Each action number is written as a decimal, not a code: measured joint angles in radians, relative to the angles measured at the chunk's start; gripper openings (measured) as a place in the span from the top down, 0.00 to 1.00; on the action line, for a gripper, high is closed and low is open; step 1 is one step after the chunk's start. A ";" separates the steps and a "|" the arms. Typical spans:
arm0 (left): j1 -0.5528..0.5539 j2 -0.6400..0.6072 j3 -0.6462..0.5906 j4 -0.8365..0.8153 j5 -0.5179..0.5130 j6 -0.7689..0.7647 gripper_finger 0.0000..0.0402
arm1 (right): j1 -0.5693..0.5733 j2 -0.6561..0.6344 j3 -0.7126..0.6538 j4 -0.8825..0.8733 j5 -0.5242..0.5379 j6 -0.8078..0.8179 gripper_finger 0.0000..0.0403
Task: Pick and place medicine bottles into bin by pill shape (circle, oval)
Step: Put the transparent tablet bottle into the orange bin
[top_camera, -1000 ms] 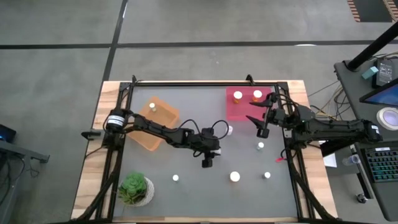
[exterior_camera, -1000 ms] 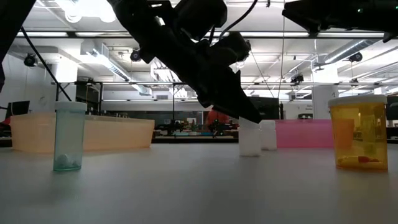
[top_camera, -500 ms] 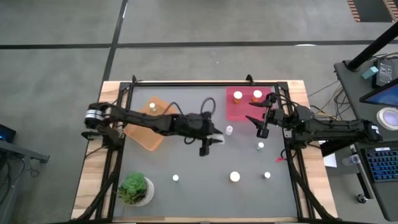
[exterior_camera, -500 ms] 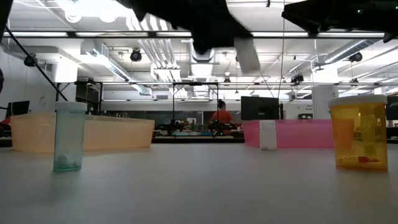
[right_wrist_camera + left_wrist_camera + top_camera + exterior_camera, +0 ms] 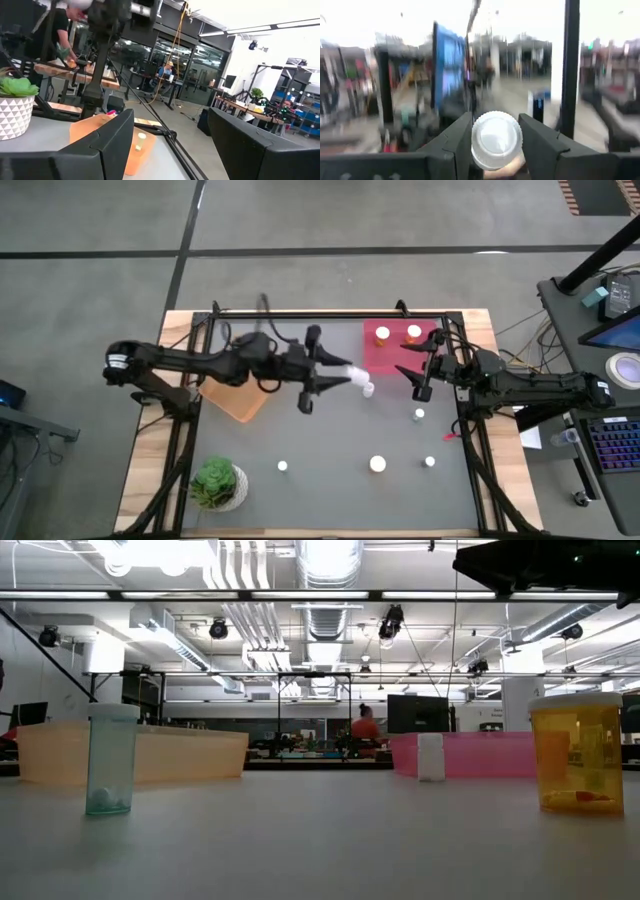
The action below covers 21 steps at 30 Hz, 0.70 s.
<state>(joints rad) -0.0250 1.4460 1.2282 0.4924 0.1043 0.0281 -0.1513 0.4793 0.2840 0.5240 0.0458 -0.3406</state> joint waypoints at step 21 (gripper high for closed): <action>0.002 -0.025 0.000 0.217 0.811 0.084 0.69 | 0.000 0.000 0.001 0.001 0.009 -0.011 0.39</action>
<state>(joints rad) -0.0227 1.4212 1.2282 0.7091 0.9155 0.1120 -0.1513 0.4793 0.2851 0.5247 0.0544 -0.3511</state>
